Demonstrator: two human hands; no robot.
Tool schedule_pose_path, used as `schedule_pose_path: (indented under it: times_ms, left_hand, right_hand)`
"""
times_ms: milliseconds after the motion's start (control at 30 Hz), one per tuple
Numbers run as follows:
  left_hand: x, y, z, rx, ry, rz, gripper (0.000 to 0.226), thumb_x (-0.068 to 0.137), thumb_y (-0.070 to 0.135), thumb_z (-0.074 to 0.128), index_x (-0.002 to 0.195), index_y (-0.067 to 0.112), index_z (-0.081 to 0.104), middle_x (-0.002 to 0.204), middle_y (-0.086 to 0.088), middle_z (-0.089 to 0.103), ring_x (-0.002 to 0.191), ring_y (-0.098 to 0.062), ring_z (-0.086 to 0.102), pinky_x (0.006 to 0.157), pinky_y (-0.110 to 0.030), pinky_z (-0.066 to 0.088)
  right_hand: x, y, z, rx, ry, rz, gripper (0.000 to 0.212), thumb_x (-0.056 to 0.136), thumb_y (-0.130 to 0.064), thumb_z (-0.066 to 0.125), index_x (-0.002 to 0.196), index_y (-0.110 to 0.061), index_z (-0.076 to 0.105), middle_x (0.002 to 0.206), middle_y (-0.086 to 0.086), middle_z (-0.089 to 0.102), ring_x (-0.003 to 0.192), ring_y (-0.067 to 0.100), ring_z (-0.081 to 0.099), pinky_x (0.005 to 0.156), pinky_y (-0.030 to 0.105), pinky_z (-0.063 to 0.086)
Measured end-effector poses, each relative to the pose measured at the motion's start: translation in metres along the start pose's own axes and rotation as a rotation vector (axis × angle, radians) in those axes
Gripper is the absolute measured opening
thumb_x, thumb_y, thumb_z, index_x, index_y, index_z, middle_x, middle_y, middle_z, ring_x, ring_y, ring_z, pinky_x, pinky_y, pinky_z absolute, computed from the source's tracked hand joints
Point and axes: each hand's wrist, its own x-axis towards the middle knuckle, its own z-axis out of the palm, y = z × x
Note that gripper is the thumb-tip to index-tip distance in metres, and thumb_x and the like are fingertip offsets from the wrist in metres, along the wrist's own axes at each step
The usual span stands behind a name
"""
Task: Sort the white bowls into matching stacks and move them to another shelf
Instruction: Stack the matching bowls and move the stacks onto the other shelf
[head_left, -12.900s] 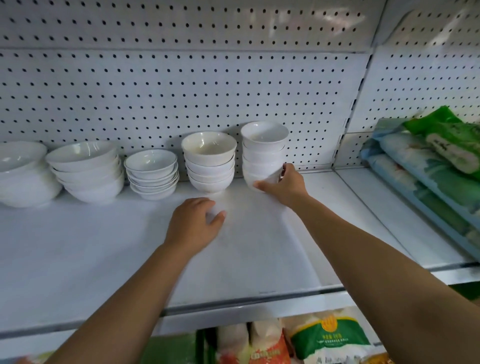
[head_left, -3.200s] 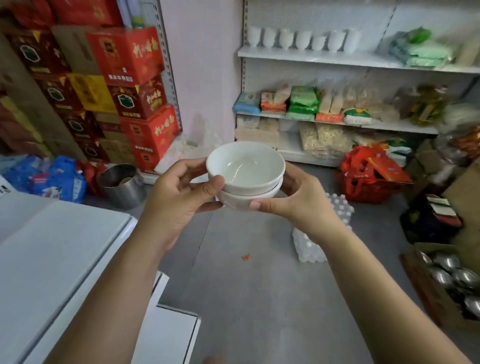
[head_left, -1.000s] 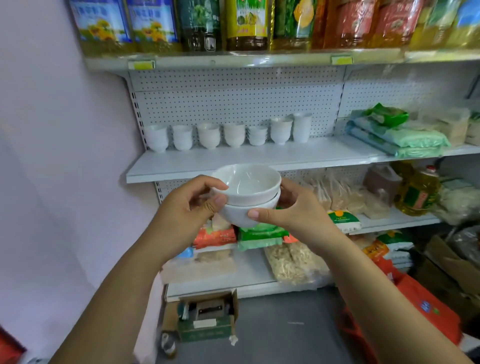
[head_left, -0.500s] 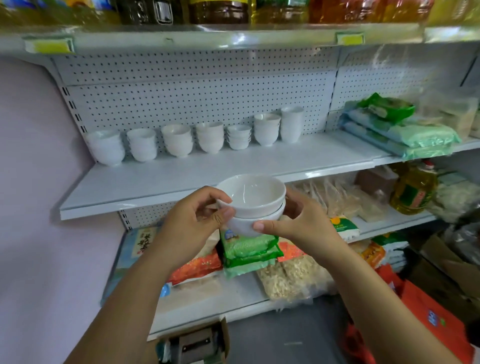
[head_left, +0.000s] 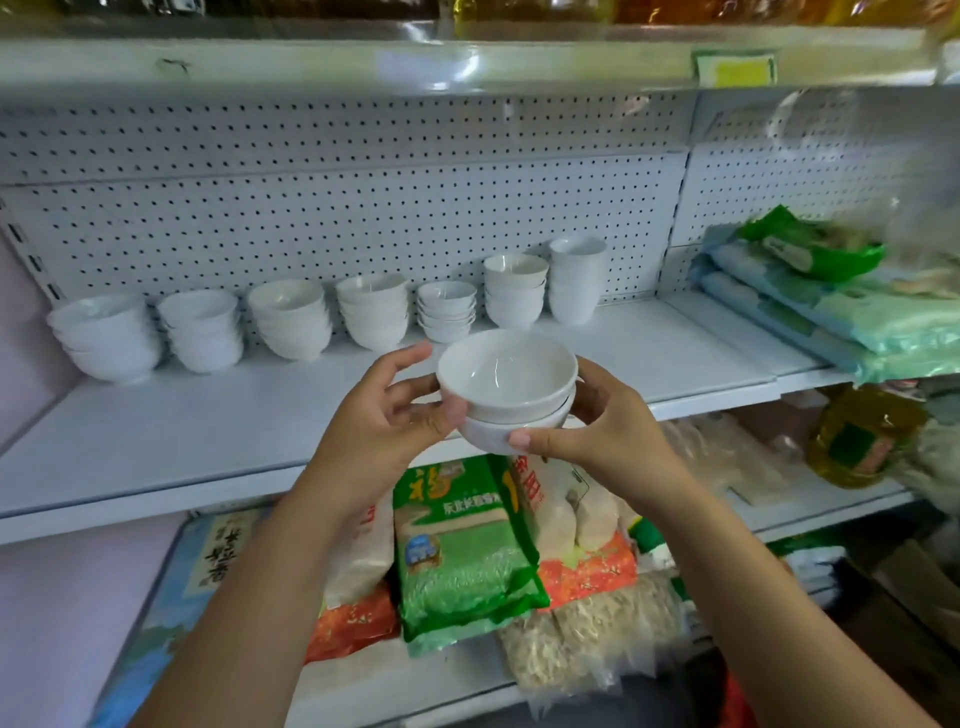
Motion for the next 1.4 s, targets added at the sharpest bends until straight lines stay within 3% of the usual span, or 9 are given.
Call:
schedule_pose_path:
  times_ms: [167, 333, 467, 600, 767, 867, 1133, 1233, 1400]
  left_hand:
    - [0.061, -0.026, 0.02, 0.087, -0.043, -0.045, 0.088, 0.062, 0.041, 0.086, 0.143, 0.024, 0.054, 0.13, 0.008, 0.069, 0.11, -0.008, 0.071, 0.085, -0.023, 0.058]
    - [0.135, -0.049, 0.046, 0.038, -0.153, -0.053, 0.049, 0.075, 0.023, 0.086, 0.117, 0.038, 0.065, 0.12, 0.014, 0.073, 0.108, -0.006, 0.072, 0.092, -0.025, 0.057]
    - [0.196, -0.059, 0.07, -0.044, -0.261, -0.102, 0.057, 0.075, 0.031, 0.083, 0.13, 0.027, 0.066, 0.124, 0.012, 0.074, 0.113, -0.007, 0.07, 0.1, -0.032, 0.056]
    - [0.249, -0.074, 0.105, -0.086, -0.373, -0.108, 0.023, 0.092, 0.021, 0.074, 0.112, 0.033, 0.071, 0.118, 0.012, 0.076, 0.117, -0.011, 0.069, 0.103, -0.038, 0.054]
    - [0.289, -0.093, 0.155, -0.087, -0.465, -0.135, 0.021, 0.096, 0.016, 0.069, 0.115, 0.025, 0.072, 0.119, 0.008, 0.076, 0.12, -0.013, 0.068, 0.105, -0.038, 0.053]
    - [0.307, -0.103, 0.182, -0.089, -0.487, -0.159, 0.02, 0.097, 0.016, 0.067, 0.116, 0.021, 0.073, 0.117, 0.005, 0.077, 0.115, -0.011, 0.069, 0.105, -0.035, 0.054]
    - [0.355, -0.113, 0.242, -0.107, -0.389, -0.173, 0.021, 0.097, 0.011, 0.069, 0.117, 0.017, 0.072, 0.115, 0.005, 0.078, 0.106, -0.004, 0.069, 0.097, -0.027, 0.054]
    - [0.371, -0.117, 0.259, -0.11, -0.317, -0.169, 0.022, 0.095, 0.01, 0.07, 0.116, 0.02, 0.072, 0.113, 0.01, 0.078, 0.106, -0.001, 0.07, 0.093, -0.022, 0.055]
    - [0.392, -0.125, 0.276, -0.12, -0.183, -0.181, 0.025, 0.094, 0.015, 0.073, 0.12, 0.016, 0.072, 0.112, 0.008, 0.078, 0.106, -0.003, 0.07, 0.099, -0.029, 0.054]
  right_hand:
    - [0.036, 0.039, -0.017, -0.04, 0.037, 0.059, 0.084, 0.059, -0.021, 0.099, 0.134, -0.026, 0.061, 0.121, -0.011, 0.073, 0.115, 0.005, 0.066, 0.098, 0.031, 0.056]
    - [0.077, 0.076, -0.047, -0.09, 0.104, 0.124, 0.09, 0.057, -0.03, 0.1, 0.136, -0.026, 0.058, 0.121, -0.012, 0.072, 0.115, 0.004, 0.066, 0.098, 0.033, 0.056]
    - [0.11, 0.096, -0.079, -0.126, 0.189, 0.165, 0.094, 0.055, -0.033, 0.101, 0.137, -0.029, 0.055, 0.12, -0.011, 0.072, 0.114, 0.004, 0.067, 0.094, 0.028, 0.055]
    - [0.128, 0.116, -0.109, -0.113, 0.318, 0.192, 0.093, 0.057, -0.023, 0.1, 0.137, -0.026, 0.054, 0.122, -0.01, 0.071, 0.113, 0.002, 0.066, 0.091, 0.023, 0.054]
    - [0.139, 0.151, -0.143, -0.082, 0.408, 0.257, 0.092, 0.052, -0.024, 0.103, 0.132, -0.031, 0.057, 0.124, -0.013, 0.071, 0.119, 0.004, 0.064, 0.1, 0.041, 0.056]
    - [0.147, 0.168, -0.165, -0.098, 0.422, 0.282, 0.091, 0.051, -0.023, 0.103, 0.128, -0.037, 0.056, 0.123, -0.015, 0.069, 0.121, 0.002, 0.061, 0.099, 0.042, 0.057]
    - [0.199, 0.204, -0.231, -0.149, 0.314, 0.268, 0.084, 0.057, -0.02, 0.1, 0.12, -0.048, 0.051, 0.122, -0.015, 0.067, 0.119, 0.002, 0.06, 0.095, 0.029, 0.057]
    - [0.224, 0.22, -0.253, -0.142, 0.254, 0.242, 0.087, 0.057, -0.022, 0.1, 0.126, -0.042, 0.052, 0.123, -0.014, 0.067, 0.119, 0.003, 0.061, 0.094, 0.029, 0.058]
    - [0.263, 0.247, -0.276, -0.115, 0.163, 0.21, 0.097, 0.055, -0.026, 0.102, 0.139, -0.03, 0.053, 0.126, -0.01, 0.067, 0.12, 0.007, 0.061, 0.092, 0.031, 0.059]
